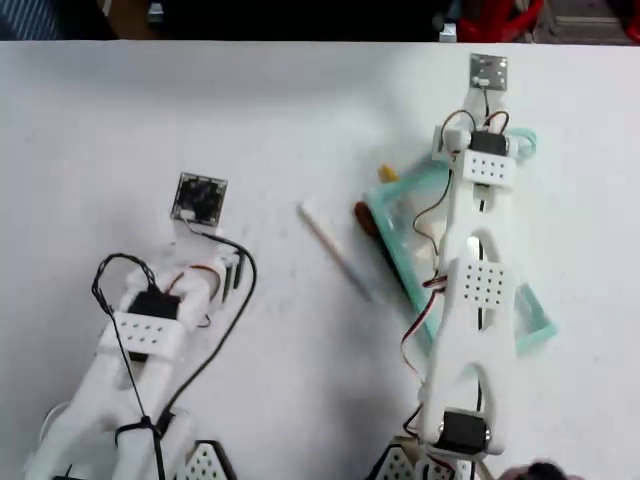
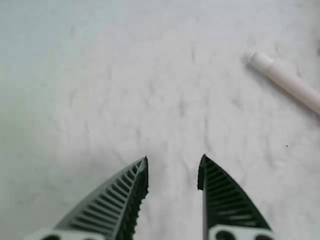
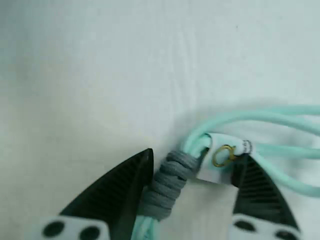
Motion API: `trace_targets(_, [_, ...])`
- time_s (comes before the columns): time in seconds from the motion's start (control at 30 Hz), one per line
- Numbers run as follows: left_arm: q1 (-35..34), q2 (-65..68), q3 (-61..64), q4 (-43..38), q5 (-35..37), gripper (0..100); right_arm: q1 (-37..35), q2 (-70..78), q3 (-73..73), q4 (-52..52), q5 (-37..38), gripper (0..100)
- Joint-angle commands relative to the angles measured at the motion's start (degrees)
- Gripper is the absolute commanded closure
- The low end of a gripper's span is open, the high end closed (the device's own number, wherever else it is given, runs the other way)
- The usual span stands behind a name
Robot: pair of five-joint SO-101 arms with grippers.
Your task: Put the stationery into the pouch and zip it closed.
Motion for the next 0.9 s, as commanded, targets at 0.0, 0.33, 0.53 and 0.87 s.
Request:
trace_targets(0.0, [1.9, -0.3, -2.2, -1.0, 0.6, 83, -0.1, 3.1, -5.4, -0.2, 5.8, 98.8])
trace_targets(0.33, [1.9, -0.3, -2.2, -1.0, 0.6, 83, 0.0, -8.8, -14.2, 15.5, 7.3, 98.1])
trace_targets(0.53, [1.9, -0.3, -2.2, -1.0, 0.6, 83, -1.0, -23.5, -15.2, 24.9, 7.0, 98.1])
trace_targets(0.87, [2.9, -0.4, -2.5, 0.2, 0.2, 82, -7.0, -46.0, -15.1, 37.9, 7.0, 98.1])
